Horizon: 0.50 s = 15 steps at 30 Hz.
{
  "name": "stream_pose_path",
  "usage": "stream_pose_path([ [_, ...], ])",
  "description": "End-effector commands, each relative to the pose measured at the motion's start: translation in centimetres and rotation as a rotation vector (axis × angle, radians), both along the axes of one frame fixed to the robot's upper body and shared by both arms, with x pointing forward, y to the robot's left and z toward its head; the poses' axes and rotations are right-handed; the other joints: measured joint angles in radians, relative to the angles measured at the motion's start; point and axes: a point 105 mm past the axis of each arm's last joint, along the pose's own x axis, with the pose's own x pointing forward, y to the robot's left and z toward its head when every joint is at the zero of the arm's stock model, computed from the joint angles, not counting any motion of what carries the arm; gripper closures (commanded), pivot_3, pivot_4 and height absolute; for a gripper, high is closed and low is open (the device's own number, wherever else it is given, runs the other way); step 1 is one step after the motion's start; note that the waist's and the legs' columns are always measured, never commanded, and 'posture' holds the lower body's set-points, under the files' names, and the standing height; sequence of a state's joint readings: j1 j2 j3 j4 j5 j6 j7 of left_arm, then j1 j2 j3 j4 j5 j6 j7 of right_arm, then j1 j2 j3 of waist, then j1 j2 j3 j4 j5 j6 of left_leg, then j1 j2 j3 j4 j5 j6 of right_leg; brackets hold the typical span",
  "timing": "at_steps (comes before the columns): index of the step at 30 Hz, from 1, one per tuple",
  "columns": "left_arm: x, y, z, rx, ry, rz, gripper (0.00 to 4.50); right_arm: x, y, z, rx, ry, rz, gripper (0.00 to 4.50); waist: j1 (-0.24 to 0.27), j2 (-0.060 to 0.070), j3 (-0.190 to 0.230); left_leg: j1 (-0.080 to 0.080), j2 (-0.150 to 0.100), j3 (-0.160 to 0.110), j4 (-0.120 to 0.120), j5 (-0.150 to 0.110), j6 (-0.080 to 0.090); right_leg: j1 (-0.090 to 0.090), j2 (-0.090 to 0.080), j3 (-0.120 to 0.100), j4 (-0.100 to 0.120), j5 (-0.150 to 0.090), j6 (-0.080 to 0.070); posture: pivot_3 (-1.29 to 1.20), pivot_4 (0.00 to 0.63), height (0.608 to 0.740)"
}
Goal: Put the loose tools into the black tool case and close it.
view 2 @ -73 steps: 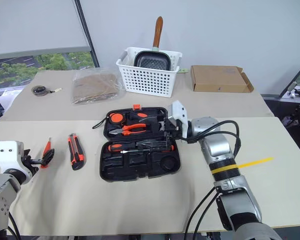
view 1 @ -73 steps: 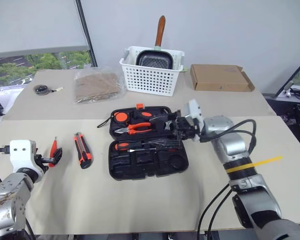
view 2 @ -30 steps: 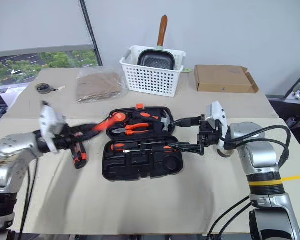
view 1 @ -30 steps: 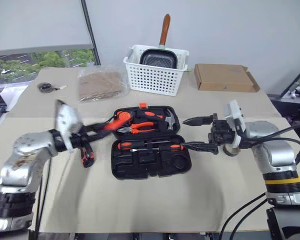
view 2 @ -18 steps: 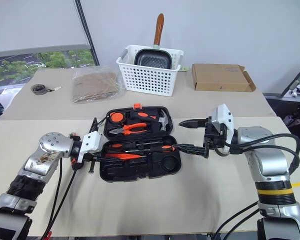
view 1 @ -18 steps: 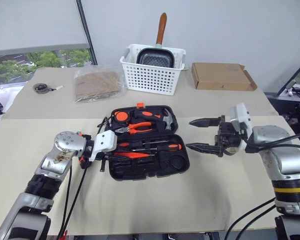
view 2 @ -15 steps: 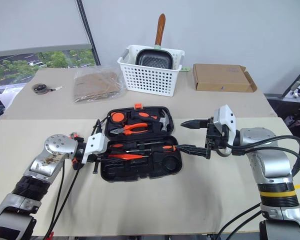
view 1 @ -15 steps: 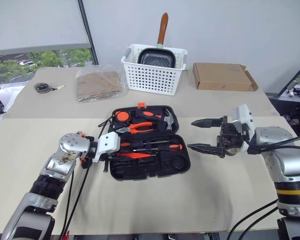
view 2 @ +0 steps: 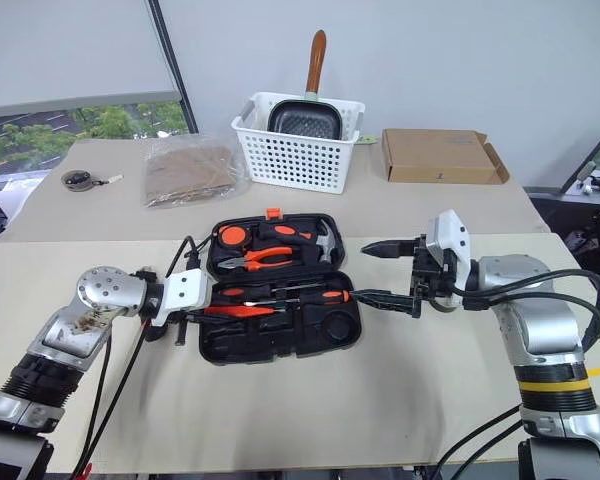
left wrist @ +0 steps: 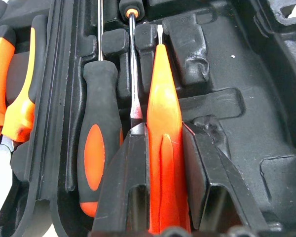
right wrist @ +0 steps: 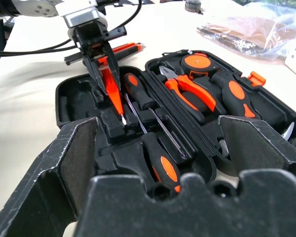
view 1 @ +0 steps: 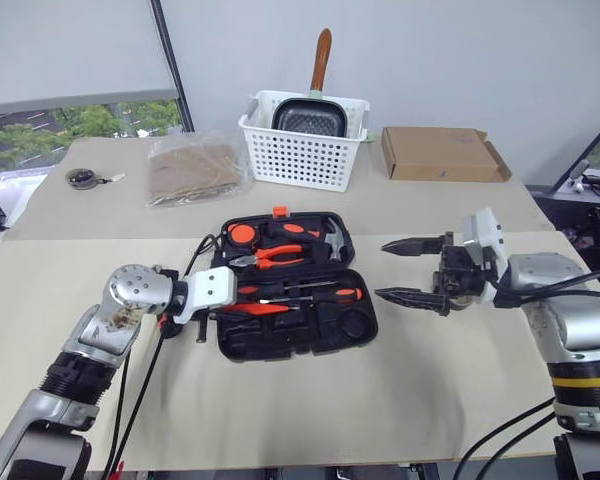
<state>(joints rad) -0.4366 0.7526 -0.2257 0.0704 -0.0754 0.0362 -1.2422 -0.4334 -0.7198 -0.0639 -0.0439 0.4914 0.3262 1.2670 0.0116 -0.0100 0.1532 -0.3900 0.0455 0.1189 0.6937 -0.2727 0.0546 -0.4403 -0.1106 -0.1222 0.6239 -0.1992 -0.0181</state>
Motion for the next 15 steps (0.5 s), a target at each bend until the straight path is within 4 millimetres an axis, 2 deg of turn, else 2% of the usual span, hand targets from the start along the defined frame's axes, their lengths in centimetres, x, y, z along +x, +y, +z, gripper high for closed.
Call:
stream_pose_path([
  [1,-0.8,-0.3,-2.4,0.071,0.068,-0.014,4.04,0.0,0.1,1.4,0.004,-0.073,0.018,0.0,0.001,0.0,0.0,0.0,0.0,0.0,0.0,0.0,0.0,0.0,0.0,0.0,0.0,0.0,0.0,0.0,0.15,0.7],
  [9,0.0,0.0,-3.2,0.159,0.075,-0.006,4.04,-0.1,-0.3,0.9,0.002,-0.072,0.002,0.0,0.005,0.001,0.0,0.002,-0.001,0.0,0.001,-0.001,0.002,0.003,-0.002,0.0,0.0,-0.001,0.001,0.0,0.15,0.7],
  [15,0.1,-0.9,-3.3,0.178,0.076,-0.052,4.04,0.0,-0.2,0.8,0.005,-0.077,0.002,0.0,0.015,0.004,-0.003,0.003,-0.001,-0.001,0.002,0.0,0.001,0.004,-0.002,0.0,0.002,0.0,0.002,0.0,0.15,0.7],
])
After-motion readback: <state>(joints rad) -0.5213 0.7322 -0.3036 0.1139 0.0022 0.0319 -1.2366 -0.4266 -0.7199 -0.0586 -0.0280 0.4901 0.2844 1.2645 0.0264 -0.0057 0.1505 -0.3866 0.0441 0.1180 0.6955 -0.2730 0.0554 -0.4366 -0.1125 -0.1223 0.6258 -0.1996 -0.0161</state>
